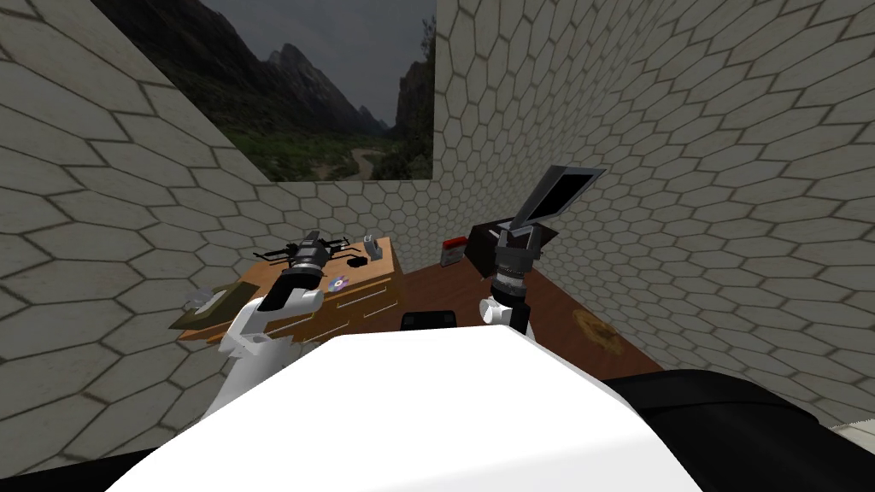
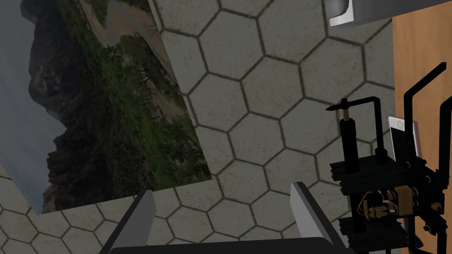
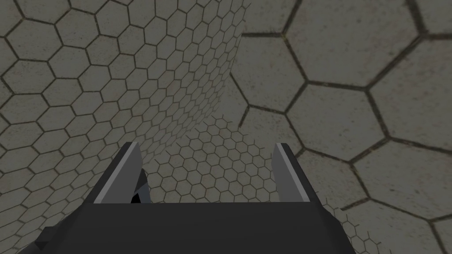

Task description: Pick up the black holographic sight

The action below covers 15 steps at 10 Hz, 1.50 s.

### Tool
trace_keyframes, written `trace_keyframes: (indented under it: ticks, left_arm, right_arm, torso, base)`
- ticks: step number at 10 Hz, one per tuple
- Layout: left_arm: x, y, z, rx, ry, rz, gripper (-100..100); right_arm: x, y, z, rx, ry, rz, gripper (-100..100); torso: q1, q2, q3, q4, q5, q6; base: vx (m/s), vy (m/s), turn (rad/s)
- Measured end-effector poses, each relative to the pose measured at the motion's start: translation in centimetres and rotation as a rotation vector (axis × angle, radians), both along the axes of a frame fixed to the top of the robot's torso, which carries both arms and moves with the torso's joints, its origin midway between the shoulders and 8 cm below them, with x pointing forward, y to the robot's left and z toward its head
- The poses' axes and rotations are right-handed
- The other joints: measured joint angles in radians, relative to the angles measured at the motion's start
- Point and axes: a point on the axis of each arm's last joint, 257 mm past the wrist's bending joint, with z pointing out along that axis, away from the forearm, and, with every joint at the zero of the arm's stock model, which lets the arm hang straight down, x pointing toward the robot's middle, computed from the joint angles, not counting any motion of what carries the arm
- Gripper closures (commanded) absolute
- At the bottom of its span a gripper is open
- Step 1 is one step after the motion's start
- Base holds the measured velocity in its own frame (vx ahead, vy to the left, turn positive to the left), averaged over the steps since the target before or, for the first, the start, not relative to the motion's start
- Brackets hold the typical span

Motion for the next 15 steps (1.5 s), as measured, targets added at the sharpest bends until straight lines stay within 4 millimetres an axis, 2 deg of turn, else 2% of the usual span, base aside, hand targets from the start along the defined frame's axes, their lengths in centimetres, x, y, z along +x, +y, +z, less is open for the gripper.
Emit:
trace_keyframes:
  ticks: [2, 5, 7, 10, 12, 15]
  left_arm:
    - [-0.2, 1.4, -0.7, -0.006, 0.041, 0.03, -100]
    - [-0.9, 5.6, -2.5, -0.016, 0.118, 0.109, -100]
    - [-1.1, 7.2, -3.3, -0.026, 0.161, 0.141, -100]
    - [-1.8, 11.1, -4.8, -0.05, 0.24, 0.216, -100]
    - [-2.5, 12.1, -5.8, -0.066, 0.282, 0.245, -100]
    - [-3.6, 14.9, -7.1, -0.099, 0.357, 0.307, -100]
  right_arm:
    - [0.0, 0.0, 0.0, 0.0, 0.0, 0.0, 0]
    - [0.0, 0.0, 0.0, 0.0, 0.0, 0.0, 0]
    - [0.0, 0.0, 0.0, 0.0, 0.0, 0.0, 0]
    - [0.0, 0.0, 0.0, 0.0, 0.0, 0.0, 0]
    - [0.0, 0.0, 0.0, 0.0, 0.0, 0.0, 0]
    - [0.0, 0.0, 0.0, 0.0, 0.0, 0.0, 0]
  torso:
    - [0.001, 0.001, 0.0, 0.0, 0.0, -0.001]
    - [-0.003, 0.0, 0.0, 0.0, -0.001, 0.0]
    - [0.002, 0.0, 0.0, 0.0, 0.0, -0.001]
    - [0.0, -0.001, 0.0, 0.0, 0.0, 0.0]
    - [0.003, 0.0, 0.0, 0.0, 0.0, -0.001]
    - [0.002, -0.001, 0.0, 0.0, 0.0, 0.0]
  base:
    - [0.014, -0.057, -0.039]
    - [0.025, -0.092, -0.053]
    - [0.027, -0.048, -0.032]
    - [0.032, -0.065, -0.055]
    - [0.021, -0.029, -0.031]
    - [0.036, -0.038, -0.046]
